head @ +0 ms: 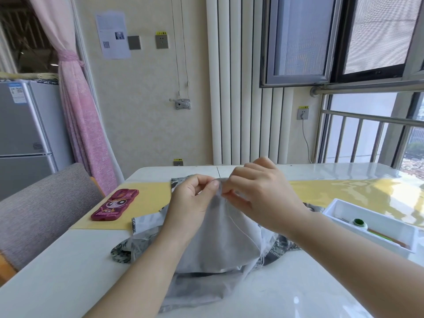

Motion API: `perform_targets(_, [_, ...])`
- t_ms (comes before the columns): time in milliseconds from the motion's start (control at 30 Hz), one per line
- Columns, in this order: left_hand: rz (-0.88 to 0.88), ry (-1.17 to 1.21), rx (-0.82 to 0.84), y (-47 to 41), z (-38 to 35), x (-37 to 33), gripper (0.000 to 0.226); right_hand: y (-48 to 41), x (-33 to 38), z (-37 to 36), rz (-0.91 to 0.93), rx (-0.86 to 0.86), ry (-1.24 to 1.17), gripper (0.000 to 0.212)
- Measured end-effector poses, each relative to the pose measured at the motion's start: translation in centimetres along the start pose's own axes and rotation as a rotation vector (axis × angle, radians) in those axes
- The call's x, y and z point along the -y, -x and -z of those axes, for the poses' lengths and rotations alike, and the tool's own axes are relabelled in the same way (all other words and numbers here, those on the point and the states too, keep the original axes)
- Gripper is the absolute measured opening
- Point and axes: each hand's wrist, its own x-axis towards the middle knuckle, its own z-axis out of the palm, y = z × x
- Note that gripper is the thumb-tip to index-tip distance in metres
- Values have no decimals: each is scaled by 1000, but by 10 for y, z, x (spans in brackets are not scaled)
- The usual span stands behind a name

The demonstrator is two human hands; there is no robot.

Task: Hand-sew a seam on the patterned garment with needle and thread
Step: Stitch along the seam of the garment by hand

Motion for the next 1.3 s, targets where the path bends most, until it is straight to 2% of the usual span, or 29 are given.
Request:
perform_targets(133, [-48,-10,41,4,2,-2,10,-8,-2,15,-196,101,-276,22])
perform_targets(233, [-93,-18,67,6,8,-4,15,-23,-17,41,-557,82,-527,36])
perform_targets(267, [-100,-18,80,7,9,-4,15,-27,-22,45,-644,158,-553,38])
perform_targets(333, [-107,-29,108,7,10,-5,14,-31,-25,42,-737,439,-547,38])
perform_targets(400, [-107,-33,127,7,9,-6,13,-31,-22,33,-817,632,-593,37])
perform_targets(467, [-115,-38,131,8,8,-6,8,-32,-19,24,-866,707,-694,47])
perform_targets(533, [-134,-68,126,8,10,-5,6,-33,-17,17,-892,714,-813,41])
perform_targets(633, [-151,-73,107,8,14,-6,6,-34,-16,12,-951,654,-1057,18])
perform_targets(767, [-175,-101,110,9,14,-10,17,-34,-13,13,-1031,532,-1171,11])
perform_targets(833, [-157,-88,115,9,14,-9,17,-37,-11,13,-1143,361,-1325,14])
perform_targets(900, [-122,-33,133,9,14,-7,13,-43,-10,16,-1335,103,-1661,16])
perform_targets(967, [-74,42,133,9,13,-6,11,-47,-16,18,-1383,-172,-1862,20])
perform_targets(1000, [-39,87,126,8,12,-5,11,-48,-18,19,-1318,-232,-1848,21])
perform_targets(1033, [-10,129,125,8,12,-4,11,-47,-20,17,-1213,-202,-1692,21])
perform_targets(1133, [23,201,135,6,13,-4,7,-28,-26,7,-670,176,-589,15])
perform_targets(1167, [28,217,133,5,13,-4,5,-21,-31,1,-530,254,-368,14])
perform_targets(1200, [36,231,126,4,13,-4,7,-16,-36,-4,-474,300,-274,15])
perform_targets(1233, [45,243,118,4,14,-3,12,-14,-39,-4,-507,316,-298,16])
perform_targets(1267, [55,250,112,3,14,-2,18,-15,-40,1,-628,318,-453,17])
perform_targets(1300, [60,252,113,3,14,-2,19,-18,-40,7,-795,301,-710,20])
